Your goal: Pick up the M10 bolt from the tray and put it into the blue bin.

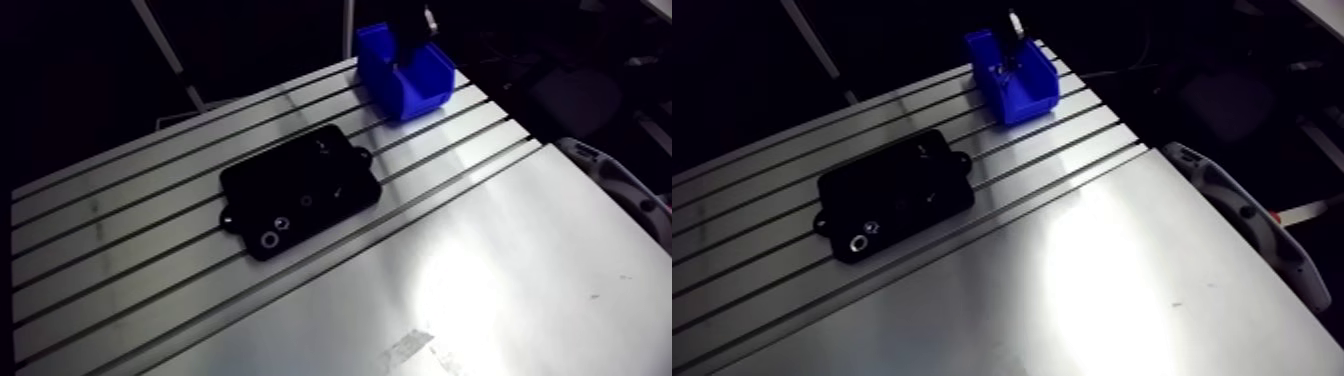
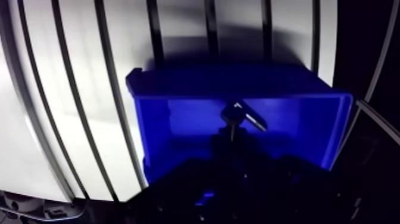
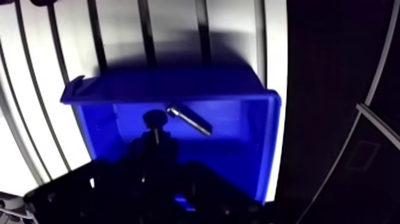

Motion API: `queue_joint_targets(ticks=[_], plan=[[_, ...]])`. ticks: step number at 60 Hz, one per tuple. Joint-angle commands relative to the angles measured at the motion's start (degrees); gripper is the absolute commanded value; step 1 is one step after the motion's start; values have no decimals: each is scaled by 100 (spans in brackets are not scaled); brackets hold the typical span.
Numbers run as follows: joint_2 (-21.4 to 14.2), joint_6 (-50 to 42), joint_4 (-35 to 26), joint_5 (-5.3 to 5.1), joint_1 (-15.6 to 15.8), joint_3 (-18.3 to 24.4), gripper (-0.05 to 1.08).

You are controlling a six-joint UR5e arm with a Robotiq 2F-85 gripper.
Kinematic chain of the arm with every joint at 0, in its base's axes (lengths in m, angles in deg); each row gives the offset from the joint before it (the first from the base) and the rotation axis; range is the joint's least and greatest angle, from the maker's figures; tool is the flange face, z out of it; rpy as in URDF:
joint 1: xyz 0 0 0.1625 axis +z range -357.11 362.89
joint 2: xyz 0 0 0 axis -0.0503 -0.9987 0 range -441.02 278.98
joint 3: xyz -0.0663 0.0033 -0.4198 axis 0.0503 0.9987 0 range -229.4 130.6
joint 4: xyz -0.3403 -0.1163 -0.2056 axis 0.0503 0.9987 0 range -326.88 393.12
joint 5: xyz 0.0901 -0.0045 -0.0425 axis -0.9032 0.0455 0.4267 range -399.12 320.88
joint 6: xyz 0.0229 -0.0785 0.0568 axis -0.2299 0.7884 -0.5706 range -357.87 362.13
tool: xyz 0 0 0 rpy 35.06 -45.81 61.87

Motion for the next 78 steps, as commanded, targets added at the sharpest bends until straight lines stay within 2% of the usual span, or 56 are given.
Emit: queue_joint_targets(ticks=[1, 12, 42, 47, 53, 78], plan=[[39, -21, 15, 41, 23, -45, 103], [101, -21, 15, 119, 23, -45, 103], [179, -21, 15, 120, 15, -45, 103], [190, -29, 15, 129, 15, -37, 102], [214, -38, 15, 198, 15, -45, 99], [217, -47, 15, 208, 22, -54, 96]])
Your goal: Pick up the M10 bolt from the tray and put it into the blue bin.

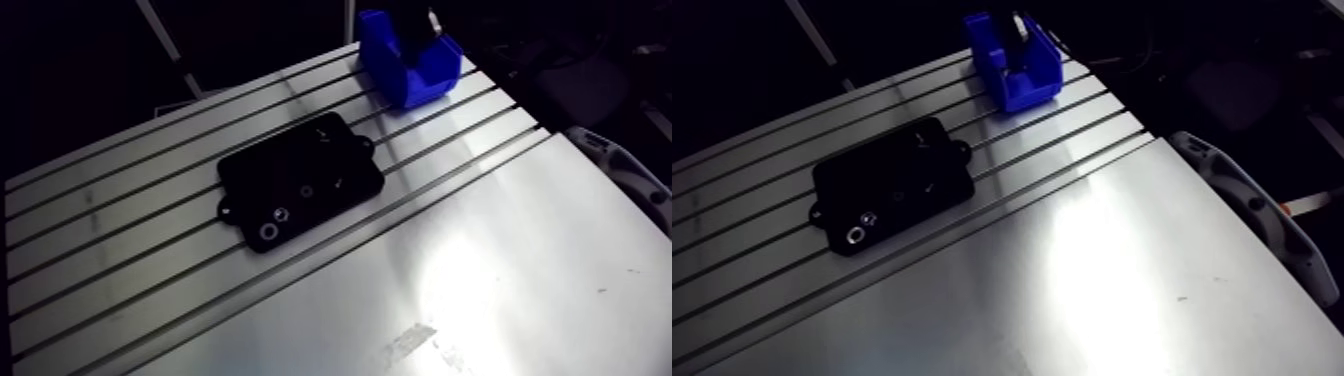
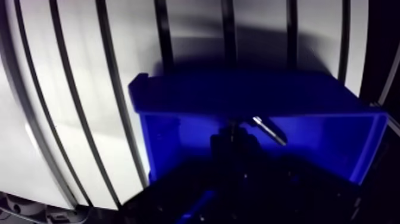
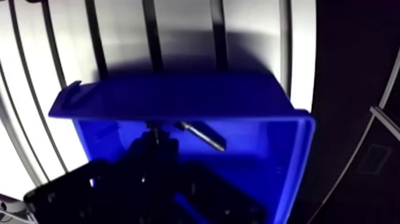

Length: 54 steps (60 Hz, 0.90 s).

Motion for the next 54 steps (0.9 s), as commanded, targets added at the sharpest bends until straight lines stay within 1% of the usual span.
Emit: queue_joint_targets(ticks=[1, 10, 12, 13, 14, 16, 17, 18, 19, 20, 21, 22, 23, 24, 25, 26, 27, 29, 34, 42, 49, 54], plan=[[3, -6, 0, 11, 1, -10, 95], [3, -4, 0, 11, 0, -19, 90], [3, -6, 0, 11, 7, -11, 87], [10, -6, 0, 11, 1, -10, 82], [10, -6, 0, 11, 1, -10, 82], [4, -45, 0, 11, 1, -10, 65], [4, -45, 0, 11, 1, -10, 65], [3, -71, 0, 11, 0, -10, 51], [3, -71, 0, 11, 0, -10, 51], [10, -128, 8, 3, 0, -10, 35], [10, -128, 8, 3, 0, -10, 35], [4, -218, 1, -5, 0, -3, 23], [4, -218, 1, -5, 0, -3, 23], [3, -299, 8, -14, 0, -9, 17], [3, -299, 8, -14, 0, -9, 17], [3, -334, 16, -15, 0, -10, 12], [3, -334, 16, -15, 0, -10, 12], [3, -332, 66, -8, 0, -10, 2], [-19, -306, 79, 2, 0, -42, 1], [-124, -287, 62, -31, -9, -72, 1], [-203, -296, 44, -41, -9, -72, 1], [-323, -296, 21, -50, 0, -72, 1]])
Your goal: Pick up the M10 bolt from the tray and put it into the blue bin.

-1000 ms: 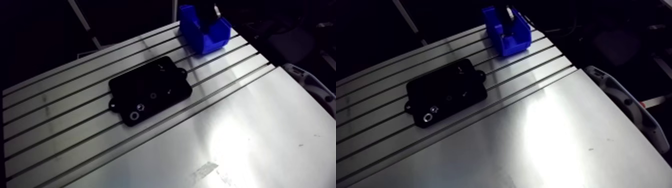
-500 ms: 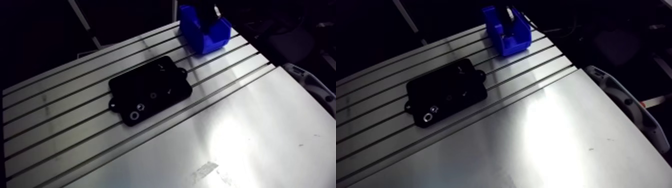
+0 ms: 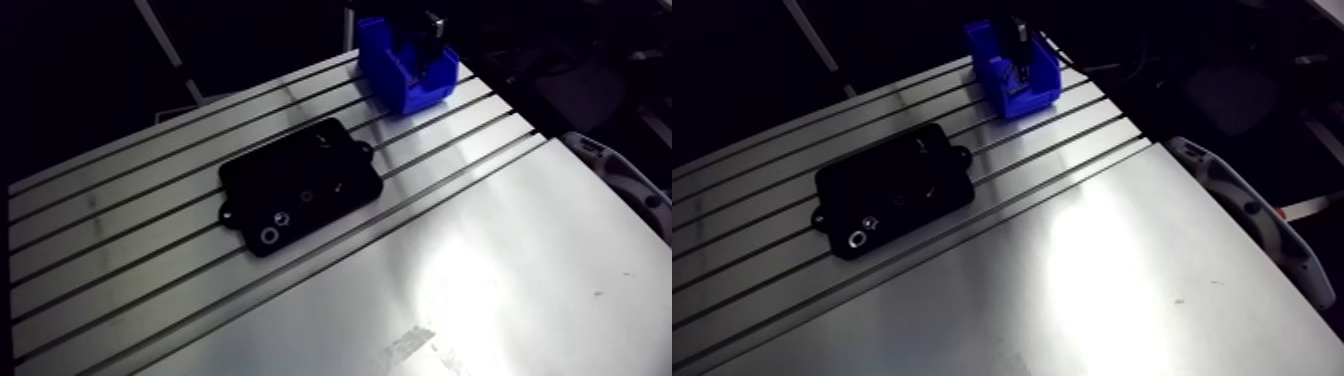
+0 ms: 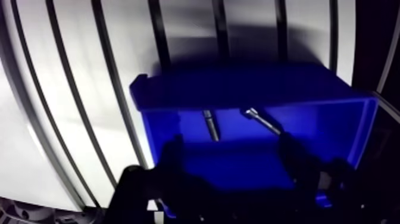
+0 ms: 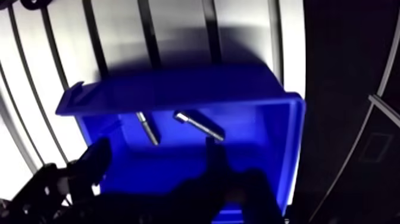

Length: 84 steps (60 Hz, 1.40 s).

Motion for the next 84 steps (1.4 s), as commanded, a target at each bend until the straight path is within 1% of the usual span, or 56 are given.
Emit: queue_joint_targets(ticks=[1, 4, 6, 13, 15, 18, 20, 23, 24, 25, 26, 27, 28, 29, 30, 31, 32, 34, 36, 37, 38, 40, 41, 42, 43, 44, 45, 48, 50, 51, 52, 53, 54, 55, 56, 57, 58, 59, 60, 61, 62, 63, 64, 65, 66, 68, 71, 73, 76, 79, 80, 81, 82, 84], plan=[[-246, -8, -64, -24, -2, -9, 1], [-291, -8, -114, -24, 4, -2, 1], [-418, -8, -243, -24, 5, 23, 1], [-645, -42, -479, -33, 5, 68, 1], [-812, -91, -636, -33, 5, 87, 1], [-899, -163, -715, -41, 12, 87, 1], [-1058, -446, -867, -41, 38, 96, 1], [-1130, -605, -929, -57, 62, 104, 1], [-1208, -793, -991, -52, 103, 97, 1], [-1287, -993, -1060, -66, 147, 96, 1], [-1287, -993, -1060, -66, 147, 96, 1], [-1381, -1202, -1153, -90, 183, 89, 1], [-1381, -1202, -1153, -90, 183, 89, 1], [-1500, -1450, -1256, -101, 226, 88, 1], [-1500, -1450, -1256, -101, 226, 88, 1], [-1600, -1749, -1361, -118, 270, 87, 1], [-1600, -1749, -1361, -118, 270, 87, 1], [-1772, -2412, -1519, -184, 381, 103, 1], [-1772, -2412, -1519, -184, 381, 103, 1], [-1842, -2753, -1573, -213, 428, 112, 1], [-1842, -2753, -1573, -213, 428, 112, 1], [-1983, -3475, -1654, -250, 532, 153, 1], [-1983, -3475, -1654, -250, 532, 153, 1], [-2046, -3854, -1683, -267, 585, 194, 1], [-2046, -3854, -1683, -267, 585, 194, 1], [-2093, -4232, -1717, -285, 645, 223, 1], [-2093, -4232, -1717, -285, 645, 223, 1], [-2192, -5324, -1951, -314, 847, 376, 1], [-2192, -5324, -1951, -314, 847, 376, 1], [-2234, -5670, -2093, -314, 908, 430, 1], [-2234, -5670, -2093, -314, 908, 430, 1], [-2263, -5999, -2257, -329, 970, 505, 1], [-2263, -5999, -2257, -329, 970, 505, 1], [-2284, -6666, -2606, -332, 1093, 679, 1], [-2284, -6666, -2606, -332, 1093, 679, 1], [-2285, -7008, -2774, -339, 1147, 766, 1], [-2285, -7008, -2774, -339, 1147, 766, 1], [-2293, -7343, -2927, -341, 1208, 839, 1], [-2293, -7343, -2927, -341, 1208, 839, 1], [-2294, -7662, -3069, -341, 1284, 918, 1], [-2294, -7662, -3069, -341, 1284, 918, 1], [-2302, -7949, -3188, -348, 1370, 982, 1], [-2302, -7949, -3188, -348, 1370, 982, 1], [-2303, -8194, -3265, -349, 1435, 1021, 1], [-2303, -8194, -3265, -349, 1435, 1021, 1], [-2334, -8591, -3369, -357, 1544, 1053, 1], [-2345, -8776, -3404, -358, 1603, 1062, 1], [-2356, -9139, -3522, -374, 1726, 1056, 1], [-2356, -9321, -3592, -376, 1788, 1040, 1], [-2356, -9683, -3709, -417, 1927, 1013, 1], [-2356, -9683, -3709, -417, 1927, 1013, 1], [-2356, -9859, -3762, -449, 1982, 996, 1], [-2356, -9859, -3762, -449, 1982, 996, 1], [-2372, -10179, -3835, -487, 2112, 984, 1]])
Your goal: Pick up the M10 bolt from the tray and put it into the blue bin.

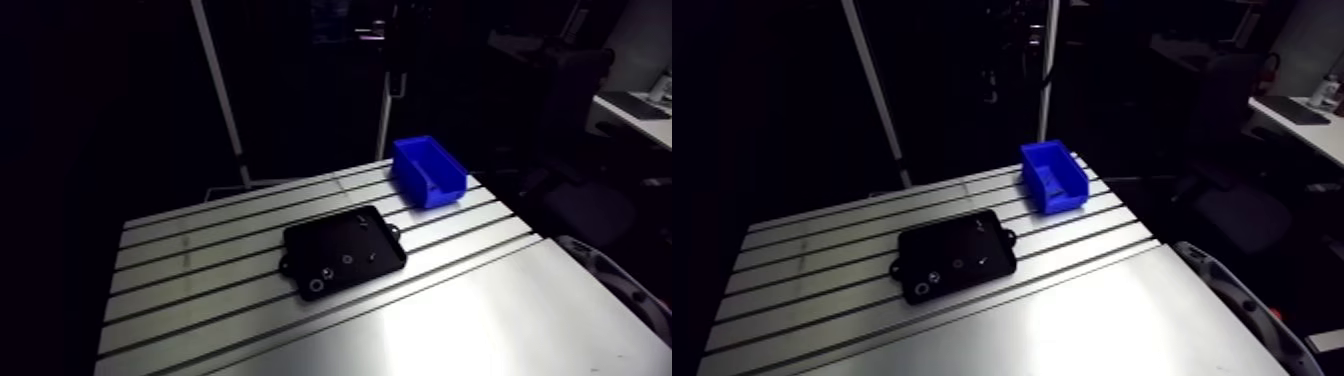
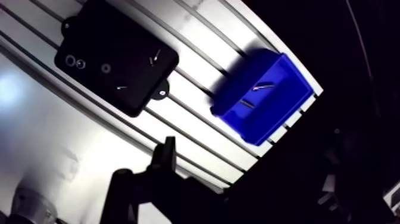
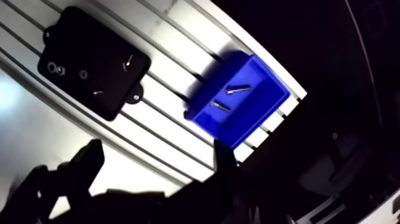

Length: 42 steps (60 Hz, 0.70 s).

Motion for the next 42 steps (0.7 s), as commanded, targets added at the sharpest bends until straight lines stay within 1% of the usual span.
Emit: queue_joint_targets(ticks=[1, 8, 16, 21, 26, 34, 39, 42], plan=[[-365, -5176, -1727, -220, 1311, 513, 1], [-382, -5529, -1923, -220, 1457, 571, 1], [-433, -5782, -2169, -236, 1545, 578, 1], [-484, -5962, -2161, -270, 1709, 525, 1], [-598, -6097, -2167, -272, 1794, 580, 1], [-695, -6182, -2209, -280, 1798, 681, 1], [-800, -6249, -2270, -315, 1723, 665, 1], [-827, -6276, -2280, -309, 1682, 657, 1]])
